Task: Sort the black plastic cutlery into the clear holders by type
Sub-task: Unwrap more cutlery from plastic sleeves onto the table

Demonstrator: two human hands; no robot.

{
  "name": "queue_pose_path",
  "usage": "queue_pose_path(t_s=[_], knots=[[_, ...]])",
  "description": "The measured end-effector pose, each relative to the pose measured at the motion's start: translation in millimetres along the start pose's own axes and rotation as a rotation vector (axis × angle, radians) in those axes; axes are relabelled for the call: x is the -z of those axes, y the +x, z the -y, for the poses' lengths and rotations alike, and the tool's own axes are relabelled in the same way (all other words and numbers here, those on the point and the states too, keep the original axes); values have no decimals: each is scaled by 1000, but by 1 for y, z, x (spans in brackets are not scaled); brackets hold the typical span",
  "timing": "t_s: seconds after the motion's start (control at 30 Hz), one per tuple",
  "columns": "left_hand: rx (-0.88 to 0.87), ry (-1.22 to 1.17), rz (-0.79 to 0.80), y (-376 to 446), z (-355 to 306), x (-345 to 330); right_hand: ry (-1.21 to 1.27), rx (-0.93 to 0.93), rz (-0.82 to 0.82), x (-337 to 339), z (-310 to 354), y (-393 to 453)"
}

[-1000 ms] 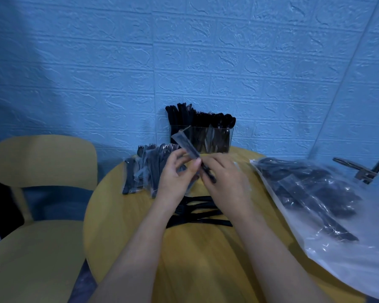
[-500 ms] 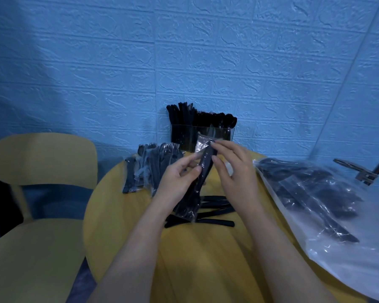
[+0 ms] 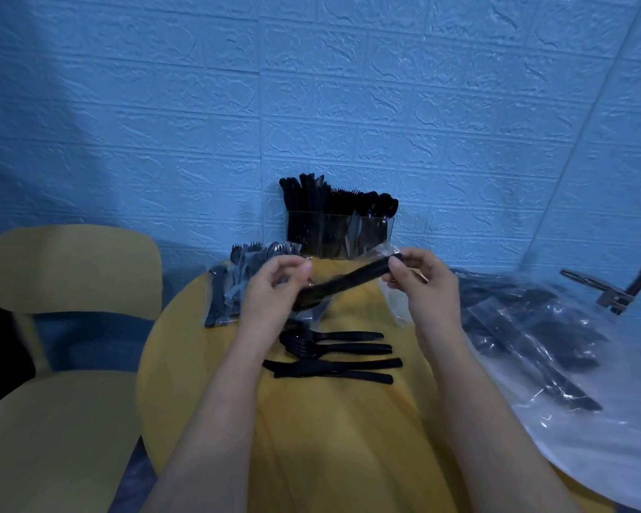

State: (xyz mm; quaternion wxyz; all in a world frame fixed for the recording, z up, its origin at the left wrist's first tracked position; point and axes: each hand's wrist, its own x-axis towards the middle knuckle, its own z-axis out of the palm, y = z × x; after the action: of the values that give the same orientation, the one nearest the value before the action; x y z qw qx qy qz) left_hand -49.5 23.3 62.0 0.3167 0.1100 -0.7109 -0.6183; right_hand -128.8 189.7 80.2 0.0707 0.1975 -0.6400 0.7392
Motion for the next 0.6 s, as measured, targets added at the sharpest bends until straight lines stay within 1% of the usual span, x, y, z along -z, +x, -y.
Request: queue_pose_path(t_s=[0.07, 0.13, 0.2, 0.3, 0.4, 0.5, 0.6], knots=[[42, -60, -54, 3, 3, 5, 94, -56, -74, 1, -3, 1], [66, -121, -59, 3, 5, 6, 191, -111, -117, 2, -6, 1], [74, -154, -61, 3, 7, 6, 284, -164, -134, 3, -8, 1], [72, -118, -69, 3, 10, 6, 403, -227, -131, 4, -9, 1], [89, -135, -94, 2, 11, 4, 404, -263, -93, 2, -10, 1], [109, -235, -128, 1, 8, 2, 373, -259, -58, 1, -11, 0], [90, -257, -179, 1, 8, 4, 353, -278, -15, 0, -12, 1]])
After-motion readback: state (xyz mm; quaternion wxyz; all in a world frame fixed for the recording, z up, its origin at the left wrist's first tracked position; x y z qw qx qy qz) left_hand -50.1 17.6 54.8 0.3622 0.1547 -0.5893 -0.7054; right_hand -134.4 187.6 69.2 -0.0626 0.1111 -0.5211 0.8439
